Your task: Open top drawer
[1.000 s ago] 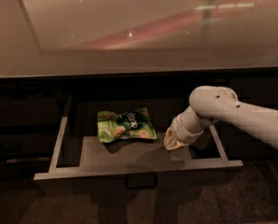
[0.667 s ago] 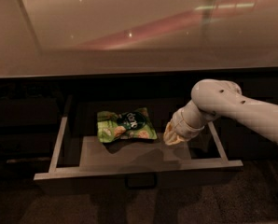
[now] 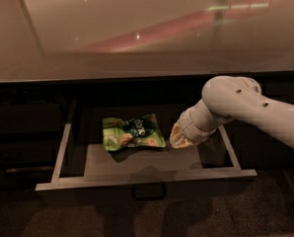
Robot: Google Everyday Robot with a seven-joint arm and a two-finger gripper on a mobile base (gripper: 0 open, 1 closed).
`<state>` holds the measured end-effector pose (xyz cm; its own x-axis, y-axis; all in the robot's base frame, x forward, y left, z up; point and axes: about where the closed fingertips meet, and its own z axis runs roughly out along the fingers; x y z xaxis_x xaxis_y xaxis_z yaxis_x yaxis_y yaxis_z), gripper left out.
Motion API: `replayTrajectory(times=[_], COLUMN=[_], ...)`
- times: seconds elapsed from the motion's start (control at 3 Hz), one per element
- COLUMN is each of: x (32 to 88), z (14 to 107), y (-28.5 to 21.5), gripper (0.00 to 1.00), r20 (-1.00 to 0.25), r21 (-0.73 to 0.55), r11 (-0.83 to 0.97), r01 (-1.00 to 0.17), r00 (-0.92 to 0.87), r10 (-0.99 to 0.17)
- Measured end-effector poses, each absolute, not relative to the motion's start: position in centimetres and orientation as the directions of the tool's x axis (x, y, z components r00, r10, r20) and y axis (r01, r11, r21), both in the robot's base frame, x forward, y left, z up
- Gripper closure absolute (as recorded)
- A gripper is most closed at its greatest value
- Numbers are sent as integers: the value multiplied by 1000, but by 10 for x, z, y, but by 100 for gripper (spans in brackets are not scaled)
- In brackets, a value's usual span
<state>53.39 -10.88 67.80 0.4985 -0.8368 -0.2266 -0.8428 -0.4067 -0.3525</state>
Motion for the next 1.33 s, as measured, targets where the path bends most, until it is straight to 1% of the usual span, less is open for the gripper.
replayTrajectory(times=[0.67, 1.0, 1.33], x=[488, 484, 484], z=[638, 635, 635], y=[-87, -86, -86], gripper=[100, 100, 81], r20=[-211, -213, -213], r21=[-347, -341, -341], r11=[-497, -501, -501], r01=[-795, -795, -795], r00=[582, 585, 585], r10=[-785, -783, -783])
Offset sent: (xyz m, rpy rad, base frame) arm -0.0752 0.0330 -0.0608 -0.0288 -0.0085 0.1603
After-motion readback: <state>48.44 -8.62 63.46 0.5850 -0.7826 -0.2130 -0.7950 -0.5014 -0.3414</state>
